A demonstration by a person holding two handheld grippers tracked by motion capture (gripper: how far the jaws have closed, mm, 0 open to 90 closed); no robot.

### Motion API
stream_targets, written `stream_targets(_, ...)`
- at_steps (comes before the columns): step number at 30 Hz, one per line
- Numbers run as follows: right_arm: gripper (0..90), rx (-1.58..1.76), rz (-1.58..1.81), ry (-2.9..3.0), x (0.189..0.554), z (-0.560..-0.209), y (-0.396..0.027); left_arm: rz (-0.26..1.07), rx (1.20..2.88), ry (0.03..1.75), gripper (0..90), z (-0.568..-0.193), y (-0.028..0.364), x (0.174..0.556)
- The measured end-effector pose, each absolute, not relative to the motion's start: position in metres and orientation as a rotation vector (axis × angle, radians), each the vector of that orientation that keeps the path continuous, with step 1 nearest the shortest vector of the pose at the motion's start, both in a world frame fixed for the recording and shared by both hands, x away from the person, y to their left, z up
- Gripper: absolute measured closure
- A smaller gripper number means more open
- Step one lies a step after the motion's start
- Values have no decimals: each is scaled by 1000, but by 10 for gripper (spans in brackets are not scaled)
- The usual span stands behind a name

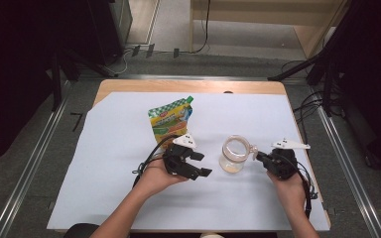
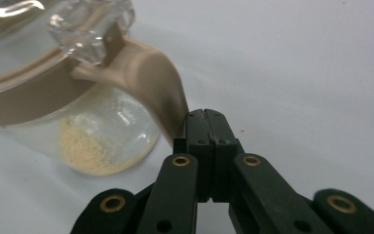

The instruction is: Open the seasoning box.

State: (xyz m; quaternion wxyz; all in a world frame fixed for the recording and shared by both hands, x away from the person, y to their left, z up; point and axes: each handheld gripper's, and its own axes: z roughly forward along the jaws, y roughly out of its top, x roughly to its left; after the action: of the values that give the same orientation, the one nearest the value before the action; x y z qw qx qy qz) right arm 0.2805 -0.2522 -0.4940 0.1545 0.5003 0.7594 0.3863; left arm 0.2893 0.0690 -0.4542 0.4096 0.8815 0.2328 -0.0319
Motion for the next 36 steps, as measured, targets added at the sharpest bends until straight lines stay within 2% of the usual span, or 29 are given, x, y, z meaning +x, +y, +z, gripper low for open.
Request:
stream_targets(6,900,1435,1121,2215,293,-499,-251,-96,2209,575,324,-451,60,297)
stream_targets(14,900,1381,1117,2251,295,-501,-238,-89,2196,565,276,-446,50,309)
stream_targets(23,900,1348,1161,2266,296,-495,-242,-109,2209,533,245,-440,37,320)
stream_targets(26,900,1352,1174,2262,296,-493,-243,-54,2234,517,196,-437,28,322)
stream_targets(29,900,1352,1180,2263,296,-492,-243,-62,2251,518,137,-440,23,325)
stream_targets(36,900,1356,1180,2265,297,-492,-243,-47,2280,489,142,-445,13,331)
